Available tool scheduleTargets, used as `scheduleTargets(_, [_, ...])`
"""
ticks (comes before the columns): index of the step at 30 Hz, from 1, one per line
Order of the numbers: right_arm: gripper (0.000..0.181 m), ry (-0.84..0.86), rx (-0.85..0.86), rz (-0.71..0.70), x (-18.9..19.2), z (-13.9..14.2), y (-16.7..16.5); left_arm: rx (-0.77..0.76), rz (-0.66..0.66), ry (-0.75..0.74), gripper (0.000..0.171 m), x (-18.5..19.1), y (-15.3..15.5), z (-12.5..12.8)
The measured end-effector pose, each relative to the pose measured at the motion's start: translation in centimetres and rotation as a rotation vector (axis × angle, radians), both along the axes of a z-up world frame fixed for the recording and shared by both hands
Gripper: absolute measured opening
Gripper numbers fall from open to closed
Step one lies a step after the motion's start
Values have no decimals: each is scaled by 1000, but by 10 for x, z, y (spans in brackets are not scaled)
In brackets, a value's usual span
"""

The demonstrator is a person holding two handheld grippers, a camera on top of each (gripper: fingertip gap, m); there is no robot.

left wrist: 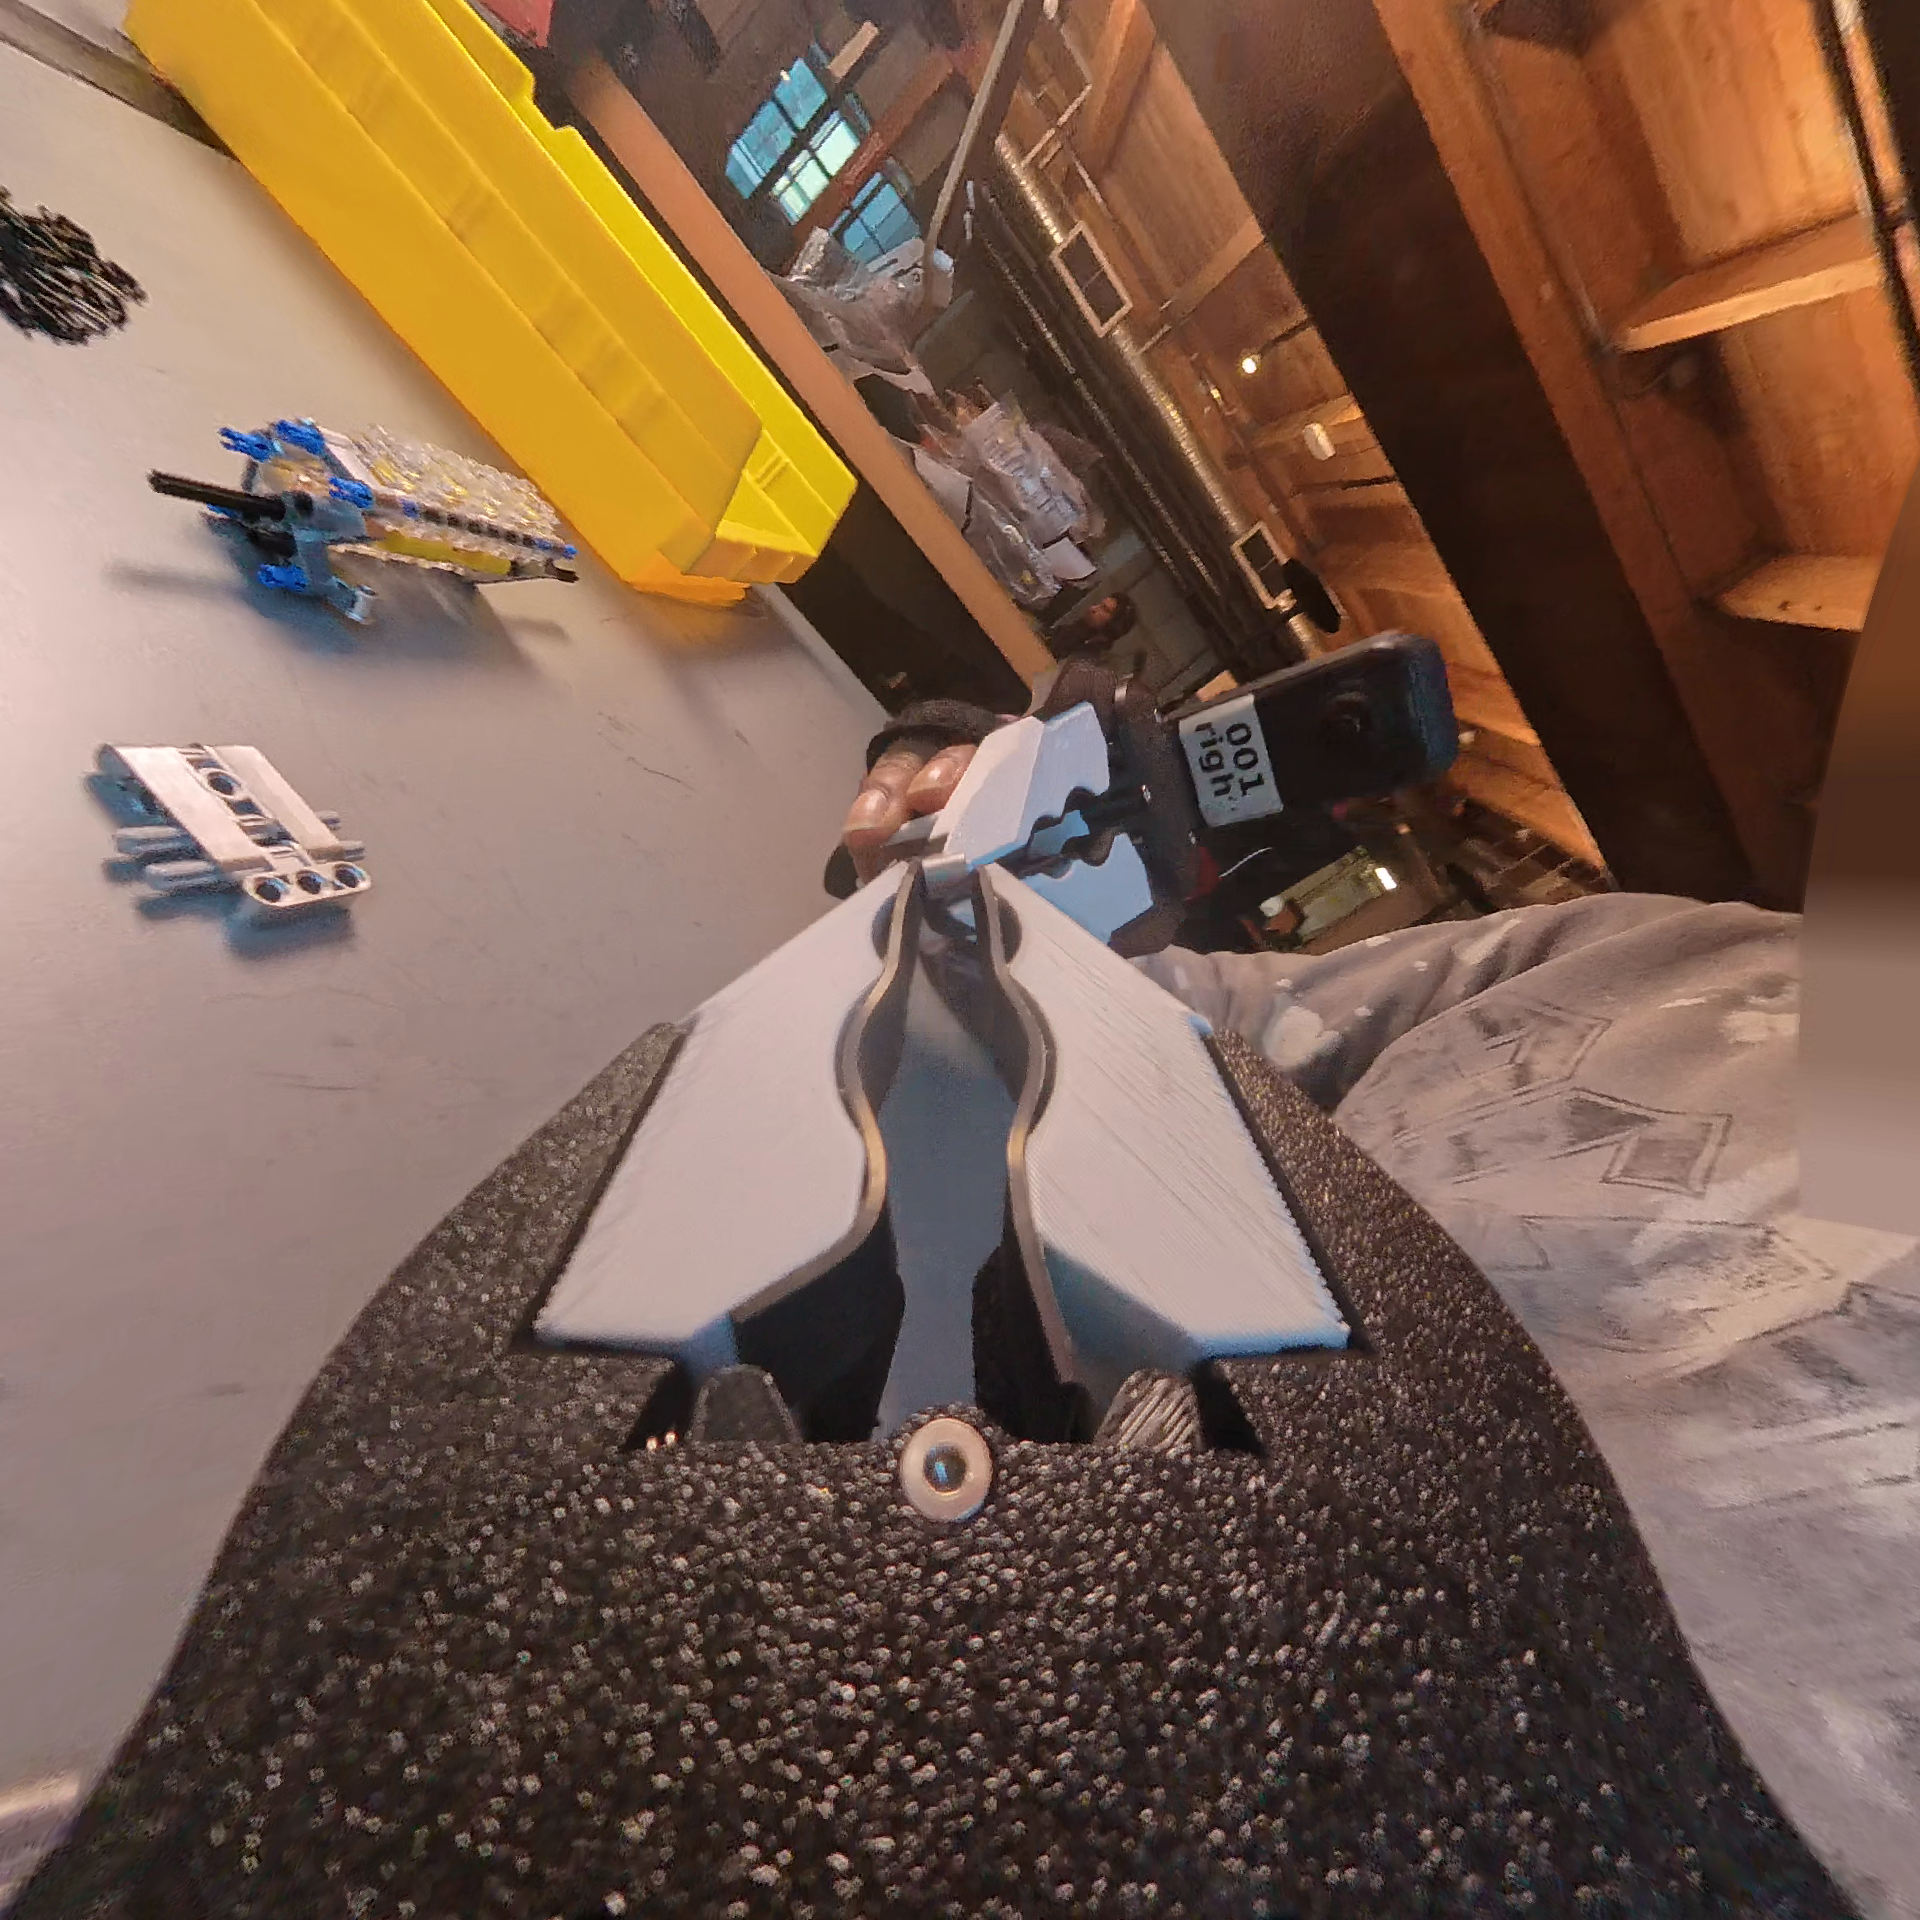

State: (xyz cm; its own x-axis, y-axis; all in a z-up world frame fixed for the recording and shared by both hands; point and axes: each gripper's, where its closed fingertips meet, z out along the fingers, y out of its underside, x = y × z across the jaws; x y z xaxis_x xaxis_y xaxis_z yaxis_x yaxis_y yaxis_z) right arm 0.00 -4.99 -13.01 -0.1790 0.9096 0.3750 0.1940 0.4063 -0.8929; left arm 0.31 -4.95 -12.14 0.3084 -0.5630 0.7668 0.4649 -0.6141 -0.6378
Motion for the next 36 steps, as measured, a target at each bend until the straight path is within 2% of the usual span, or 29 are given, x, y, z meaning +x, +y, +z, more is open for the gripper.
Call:
scheduleTargets(4, [0,-119,-113,48,3,-20,0,58,49,167,3,-7,0,-5])
scheduleTargets(11, [0,-173,-101,41,4,-32,5,19,82,257,0,-14,3,-18])
scheduleTargets(14, [0,-189,-103,25,6,-35,11,47,134,421,0,-34,5,-26])
scheduleTargets(17, [1,-197,-113,24,6,-37,13,95,145,668,3,-56,-2,-34])
scheduleTargets(20, [3,-214,-111,39,7,-40,10,162,107,882,10,-73,-19,-29])
scheduleTargets(23, [5,-237,-126,39,8,-47,13,170,84,970,12,-81,-43,-23])
scheduleTargets(25, [6,-243,-137,33,9,-47,17,139,22,1061,15,-82,-64,-34])
scheduleTargets(29, [7,-233,-145,43,10,-43,15,72,-118,1219,22,-75,-103,-73])
scheduleTargets(33, [7,-246,-131,73,9,-47,7,30,-178,1254,21,-69,-113,-103])
scheduleTargets(35, [7,-251,-121,84,9,-48,3,41,-202,1273,7,-65,-113,-107])
scheduleTargets(36, [7,-251,-115,88,9,-48,2,48,-204,1278,7,-64,-111,-106])
